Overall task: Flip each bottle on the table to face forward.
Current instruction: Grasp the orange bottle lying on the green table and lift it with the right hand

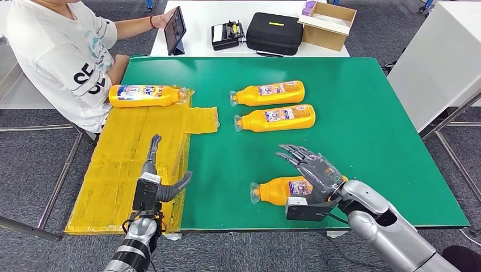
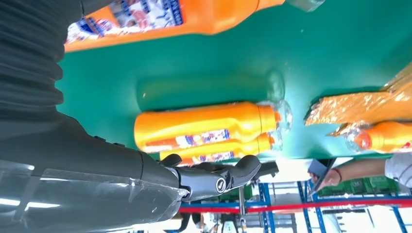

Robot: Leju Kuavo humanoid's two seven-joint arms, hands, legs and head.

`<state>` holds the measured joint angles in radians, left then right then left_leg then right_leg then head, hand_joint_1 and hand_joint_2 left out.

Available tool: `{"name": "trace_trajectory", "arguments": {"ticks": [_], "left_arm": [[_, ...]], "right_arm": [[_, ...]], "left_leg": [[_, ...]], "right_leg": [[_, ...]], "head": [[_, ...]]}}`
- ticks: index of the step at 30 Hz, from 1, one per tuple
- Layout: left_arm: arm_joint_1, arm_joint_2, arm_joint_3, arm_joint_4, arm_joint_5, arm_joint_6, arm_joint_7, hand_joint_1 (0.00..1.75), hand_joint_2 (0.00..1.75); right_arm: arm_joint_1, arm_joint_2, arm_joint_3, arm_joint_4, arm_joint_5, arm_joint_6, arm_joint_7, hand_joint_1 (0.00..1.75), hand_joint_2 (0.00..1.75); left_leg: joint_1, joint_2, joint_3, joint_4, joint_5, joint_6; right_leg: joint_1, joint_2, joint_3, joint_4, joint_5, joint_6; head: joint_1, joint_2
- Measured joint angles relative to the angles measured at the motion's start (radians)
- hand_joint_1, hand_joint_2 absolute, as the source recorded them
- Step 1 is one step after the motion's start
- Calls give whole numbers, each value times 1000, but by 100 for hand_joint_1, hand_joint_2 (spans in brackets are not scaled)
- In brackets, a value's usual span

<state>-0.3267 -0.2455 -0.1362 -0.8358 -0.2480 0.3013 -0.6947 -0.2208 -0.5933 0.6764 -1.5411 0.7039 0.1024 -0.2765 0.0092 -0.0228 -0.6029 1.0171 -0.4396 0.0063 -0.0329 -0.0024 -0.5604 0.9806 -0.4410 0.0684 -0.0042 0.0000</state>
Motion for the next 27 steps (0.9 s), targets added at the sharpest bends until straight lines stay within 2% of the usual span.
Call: {"name": "trace_trajectory", "arguments": {"ticks": [4, 11, 27], "left_arm": [[0, -1, 0, 3, -9, 0, 0, 0, 175], [0, -1, 1, 19, -14, -1, 0, 0, 175], [1, -2, 13, 49, -24, -3, 0, 0, 175]], "right_arm": [[1, 18, -5, 42, -26, 44, -7, 0, 175], [3, 15, -12, 83, -45, 82, 0, 0, 175], [6, -44, -58, 101, -75, 115, 70, 0, 175]], "left_leg": [[0, 0, 0, 0, 0, 0], [0, 0, 0, 0, 0, 0], [0, 0, 0, 0, 0, 0]], "right_leg": [[0, 0, 0, 0, 0, 0], [0, 0, 0, 0, 0, 0], [0, 0, 0, 0, 0, 0]], "head": [[0, 0], [0, 0], [0, 0]]}}
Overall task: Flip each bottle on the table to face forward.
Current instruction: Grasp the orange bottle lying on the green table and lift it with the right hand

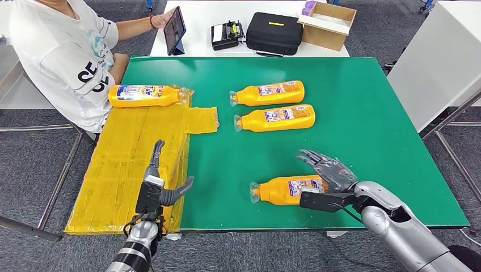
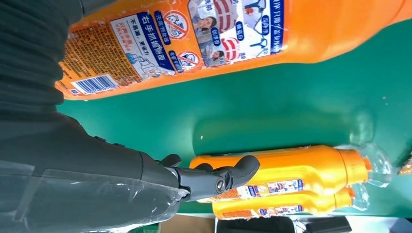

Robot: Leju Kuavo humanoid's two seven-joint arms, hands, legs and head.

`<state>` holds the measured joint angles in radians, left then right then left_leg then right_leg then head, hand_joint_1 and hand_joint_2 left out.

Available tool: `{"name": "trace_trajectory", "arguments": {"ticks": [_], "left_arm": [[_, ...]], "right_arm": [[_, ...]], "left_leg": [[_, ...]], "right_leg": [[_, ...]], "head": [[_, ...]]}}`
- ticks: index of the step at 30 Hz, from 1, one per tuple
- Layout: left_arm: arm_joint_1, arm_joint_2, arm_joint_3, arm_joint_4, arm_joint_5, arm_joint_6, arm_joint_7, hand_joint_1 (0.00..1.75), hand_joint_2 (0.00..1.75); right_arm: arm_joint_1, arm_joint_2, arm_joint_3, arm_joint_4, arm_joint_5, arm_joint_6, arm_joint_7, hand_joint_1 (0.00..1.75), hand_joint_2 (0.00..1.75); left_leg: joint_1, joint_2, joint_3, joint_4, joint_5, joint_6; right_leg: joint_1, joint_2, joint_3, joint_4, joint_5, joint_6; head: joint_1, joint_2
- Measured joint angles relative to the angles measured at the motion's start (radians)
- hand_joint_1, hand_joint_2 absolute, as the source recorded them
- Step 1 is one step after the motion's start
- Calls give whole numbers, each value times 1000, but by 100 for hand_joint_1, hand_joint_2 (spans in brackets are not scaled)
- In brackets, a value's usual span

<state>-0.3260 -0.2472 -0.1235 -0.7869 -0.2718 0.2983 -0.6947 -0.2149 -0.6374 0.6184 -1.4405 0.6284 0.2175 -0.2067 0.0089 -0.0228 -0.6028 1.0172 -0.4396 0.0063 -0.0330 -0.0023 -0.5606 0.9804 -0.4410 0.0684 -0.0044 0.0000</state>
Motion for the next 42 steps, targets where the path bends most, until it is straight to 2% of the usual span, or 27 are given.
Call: {"name": "trace_trajectory", "arguments": {"ticks": [7, 16, 29, 42], "left_arm": [[0, 0, 2, 4, -8, -8, 0, 0, 175], [-2, -11, 4, 16, -7, -9, 0, 0, 175], [-7, -17, 4, 35, 4, -9, 0, 0, 175], [-10, -22, 4, 52, 9, -9, 0, 0, 175]], "right_arm": [[5, -37, -6, 0, -57, 75, 44, 0, 175], [10, -84, 11, 4, -132, 135, 60, 0, 175], [9, -106, 56, 20, -133, 148, 78, 0, 175], [-12, -103, 91, 61, -108, 140, 96, 0, 175]], "left_leg": [[0, 0, 0, 0, 0, 0], [0, 0, 0, 0, 0, 0], [0, 0, 0, 0, 0, 0], [0, 0, 1, 0, 0, 0]], "right_leg": [[0, 0, 0, 0, 0, 0], [0, 0, 0, 0, 0, 0], [0, 0, 0, 0, 0, 0], [0, 0, 1, 0, 0, 0]], "head": [[0, 0], [0, 0], [0, 0], [0, 0]]}}
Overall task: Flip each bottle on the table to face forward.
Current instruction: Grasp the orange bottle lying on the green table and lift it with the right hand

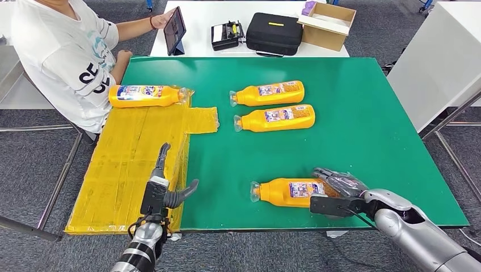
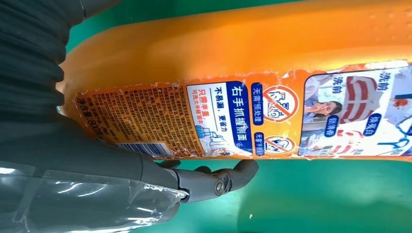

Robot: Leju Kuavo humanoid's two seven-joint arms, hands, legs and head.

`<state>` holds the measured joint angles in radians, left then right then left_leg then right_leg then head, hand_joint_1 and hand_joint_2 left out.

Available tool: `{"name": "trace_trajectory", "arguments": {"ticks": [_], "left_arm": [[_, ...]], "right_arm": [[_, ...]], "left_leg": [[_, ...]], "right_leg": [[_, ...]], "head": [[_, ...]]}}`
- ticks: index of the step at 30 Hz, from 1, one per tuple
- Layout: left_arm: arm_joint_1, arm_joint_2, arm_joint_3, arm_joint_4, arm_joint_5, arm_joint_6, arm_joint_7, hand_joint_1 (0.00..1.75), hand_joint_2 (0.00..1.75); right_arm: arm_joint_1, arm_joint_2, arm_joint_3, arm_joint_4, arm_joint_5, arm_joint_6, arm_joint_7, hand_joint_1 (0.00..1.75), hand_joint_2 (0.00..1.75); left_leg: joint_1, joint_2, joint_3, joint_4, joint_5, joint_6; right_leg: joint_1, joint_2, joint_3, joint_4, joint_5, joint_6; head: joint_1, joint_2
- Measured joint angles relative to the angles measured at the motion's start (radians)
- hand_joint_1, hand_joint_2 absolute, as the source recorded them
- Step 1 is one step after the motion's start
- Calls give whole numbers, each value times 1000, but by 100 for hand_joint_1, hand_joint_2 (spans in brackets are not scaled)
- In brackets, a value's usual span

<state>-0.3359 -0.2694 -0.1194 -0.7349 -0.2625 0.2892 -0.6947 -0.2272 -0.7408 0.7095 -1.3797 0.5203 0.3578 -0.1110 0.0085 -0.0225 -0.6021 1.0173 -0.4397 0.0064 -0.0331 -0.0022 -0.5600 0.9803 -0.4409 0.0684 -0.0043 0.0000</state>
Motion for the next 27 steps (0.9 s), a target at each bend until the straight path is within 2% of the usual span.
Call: {"name": "trace_trajectory", "arguments": {"ticks": [5, 7, 11, 15, 17, 23, 27], "left_arm": [[-1, 0, 0, 3, 1, 0, 0, 0, 175], [-1, -1, 0, 6, 1, 0, 0, 0, 175], [-1, -4, -1, 9, 1, 0, 0, 0, 175], [-2, -5, -3, 11, 2, 0, 0, 0, 175], [-3, -5, -5, 13, 2, 0, 0, 0, 175], [-3, -6, -6, 16, 1, 0, 0, 0, 175], [-3, -6, -5, 16, -6, -1, 0, 0, 175]], "right_arm": [[-6, 2, 9, 10, 11, -6, 3, 0, 175], [-9, 7, 13, 17, 23, -14, 7, 14, 175], [-12, 21, 20, 34, 42, -30, 9, 134, 175], [-14, 42, 24, 55, 61, -61, 5, 165, 175], [-15, 56, 25, 67, 71, -80, 0, 175, 175], [-15, 117, 14, 111, 115, -149, -22, 175, 175], [2, 181, -20, 130, 149, -228, -43, 175, 175]], "left_leg": [[0, 0, 0, 0, 0, 0], [0, 0, 1, 0, 0, 0], [0, 0, 1, 0, 0, 0], [0, 2, 3, 0, 0, 0], [0, 2, 4, 0, 0, 0], [0, 5, 6, 0, 0, 0], [2, 7, 7, 0, 0, 0]], "right_leg": [[0, 0, 0, 0, 0, 0], [0, 0, 1, 0, 0, 0], [0, 0, 1, 0, 0, 0], [1, 1, 2, 0, 0, 0], [1, 3, 2, 0, 0, 0], [2, 4, 3, 0, 3, -2], [3, 4, 4, 0, 3, -2]], "head": [[0, 0], [0, 0], [0, 0], [0, 0], [0, 0], [0, 0], [0, 0]]}}
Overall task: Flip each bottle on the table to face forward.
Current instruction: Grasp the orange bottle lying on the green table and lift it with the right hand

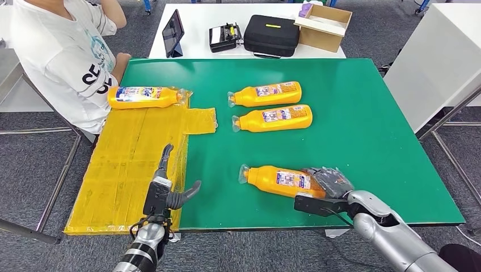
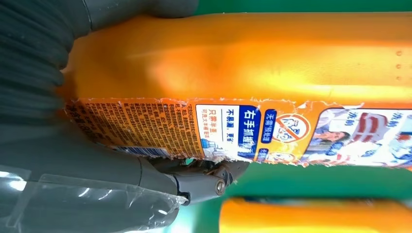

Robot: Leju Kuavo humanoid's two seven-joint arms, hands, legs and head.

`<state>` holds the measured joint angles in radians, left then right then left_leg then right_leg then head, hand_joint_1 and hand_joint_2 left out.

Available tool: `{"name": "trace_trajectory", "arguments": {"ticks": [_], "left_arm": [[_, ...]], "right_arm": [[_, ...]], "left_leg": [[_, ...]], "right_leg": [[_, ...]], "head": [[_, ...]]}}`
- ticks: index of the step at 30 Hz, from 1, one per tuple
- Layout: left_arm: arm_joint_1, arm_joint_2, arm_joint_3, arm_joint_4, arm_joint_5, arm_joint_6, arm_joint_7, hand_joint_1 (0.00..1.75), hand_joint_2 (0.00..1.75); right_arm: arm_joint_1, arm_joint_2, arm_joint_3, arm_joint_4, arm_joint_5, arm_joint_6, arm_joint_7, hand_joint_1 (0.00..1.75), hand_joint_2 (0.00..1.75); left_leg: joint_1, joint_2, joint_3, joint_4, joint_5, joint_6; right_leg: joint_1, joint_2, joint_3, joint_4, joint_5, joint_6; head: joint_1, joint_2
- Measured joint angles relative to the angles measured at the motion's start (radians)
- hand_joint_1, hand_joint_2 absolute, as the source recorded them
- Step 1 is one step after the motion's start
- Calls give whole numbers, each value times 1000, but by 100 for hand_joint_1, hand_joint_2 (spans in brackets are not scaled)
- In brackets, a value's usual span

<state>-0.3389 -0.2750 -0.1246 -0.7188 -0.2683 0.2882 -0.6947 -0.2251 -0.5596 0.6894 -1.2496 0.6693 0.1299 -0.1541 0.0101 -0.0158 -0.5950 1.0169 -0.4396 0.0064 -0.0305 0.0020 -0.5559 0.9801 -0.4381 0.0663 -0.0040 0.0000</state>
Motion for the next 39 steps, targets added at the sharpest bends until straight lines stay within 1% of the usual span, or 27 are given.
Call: {"name": "trace_trajectory", "arguments": {"ticks": [1, 3, 5, 7, 9, 11, 14, 16, 18, 20, 21, 23, 26, 29, 32, 34, 37, 39], "left_arm": [[1, 0, 0, 0, -2, 0, 0, 0, 175], [6, 0, 2, -6, -5, -4, 1, 0, 175], [19, -2, 8, -25, -9, -16, 7, 0, 175], [36, -4, 14, -52, -11, -31, 19, 0, 175], [49, -4, 17, -76, -11, -39, 29, 0, 175], [57, -5, 22, -94, -11, -43, 34, 0, 175], [64, -5, 28, -111, -12, -43, 38, 0, 175], [68, -5, 30, -120, -10, -48, 40, 0, 175], [75, -5, 32, -130, 2, -66, 48, 0, 175], [87, -5, 32, -152, 30, -104, 67, 0, 175], [95, -5, 33, -169, 50, -131, 82, 0, 175], [113, -5, 32, -209, 104, -201, 115, 0, 175], [140, -1, 27, -274, 211, -336, 159, 0, 175], [161, 10, 15, -331, 304, -456, 183, 0, 175], [178, 24, -10, -374, 383, -560, 200, 0, 175], [187, 32, -31, -395, 422, -604, 212, 0, 175], [192, 43, -66, -417, 420, -604, 212, 0, 175], [192, 47, -83, -425, 412, -596, 208, 0, 175]], "right_arm": [[11, 27, -18, 2, 13, -41, -9, 175, 175], [43, 104, -71, 0, 46, -161, -28, 175, 175], [75, 205, -137, -18, 87, -312, -47, 175, 175], [94, 296, -195, -49, 120, -429, -60, 175, 175], [101, 360, -241, -79, 137, -475, -60, 175, 175], [109, 403, -275, -100, 142, -481, -57, 175, 175], [123, 442, -309, -118, 143, -481, -56, 175, 175], [130, 462, -325, -126, 131, -492, -72, 175, 175], [142, 491, -349, -140, 92, -544, -123, 175, 175], [159, 531, -383, -172, 41, -631, -185, 175, 175], [168, 554, -402, -193, 16, -670, -209, 175, 175], [188, 592, -437, -233, -28, -714, -244, 175, 175], [212, 628, -478, -257, -86, -713, -293, 175, 175], [227, 649, -503, -254, -115, -686, -341, 175, 175], [230, 674, -513, -214, -114, -646, -376, 175, 175], [229, 697, -511, -154, -78, -651, -396, 175, 175], [223, 737, -481, -36, 13, -695, -421, 175, 175], [219, 757, -453, 26, 41, -707, -427, 175, 175]], "left_leg": [[0, 0, 0, 0, 0, 0], [1, 0, -1, 0, 0, 0], [1, 0, -3, 0, 0, 0], [1, -1, -4, 0, 1, -1], [2, -3, -5, 0, 1, -1], [2, -3, -6, 0, 1, -1], [1, -3, -7, 0, 1, -1], [0, -4, -7, 0, 1, 0], [0, -4, -7, 0, 1, 0], [0, -4, -7, 0, 1, 0], [0, -4, -7, 0, 1, 0], [0, -4, -7, 0, 1, 0], [1, -4, -8, 0, 1, 0], [1, -4, -8, -1, 1, 0], [1, -4, -8, -1, 1, 0], [1, -4, -8, -1, 1, 0], [1, -4, -8, -1, 1, 0], [1, -4, -8, -1, 1, 0]], "right_leg": [[0, 0, 0, 0, 0, 0], [1, 0, 0, 1, 0, 0], [1, 0, -2, 2, 0, 0], [1, 0, -4, 3, 0, 0], [1, -1, -5, 3, -1, 0], [0, -1, -5, 3, -1, 0], [-1, -1, -6, 2, -1, 0], [-1, -1, -6, 2, -1, 0], [-2, -1, -6, 2, -1, 0], [-2, -1, -6, 2, -1, 0], [-1, -1, -6, 2, -1, 0], [-1, -1, -7, 2, -1, 0], [0, -1, -7, 2, -1, 0], [0, -1, -7, 2, -1, 0], [0, -1, -7, 2, -1, 0], [0, -1, -7, 2, -1, 0], [0, -1, -7, 2, -1, 0], [0, -1, -7, 2, -1, 0]], "head": [[0, 0], [0, 0], [0, 0], [-1, 0], [0, 0], [0, 0], [0, 0], [0, 0], [0, 0], [0, 0], [0, 0], [0, 0], [0, 0], [0, 0], [0, 0], [0, 0], [0, 0], [0, 0]]}}
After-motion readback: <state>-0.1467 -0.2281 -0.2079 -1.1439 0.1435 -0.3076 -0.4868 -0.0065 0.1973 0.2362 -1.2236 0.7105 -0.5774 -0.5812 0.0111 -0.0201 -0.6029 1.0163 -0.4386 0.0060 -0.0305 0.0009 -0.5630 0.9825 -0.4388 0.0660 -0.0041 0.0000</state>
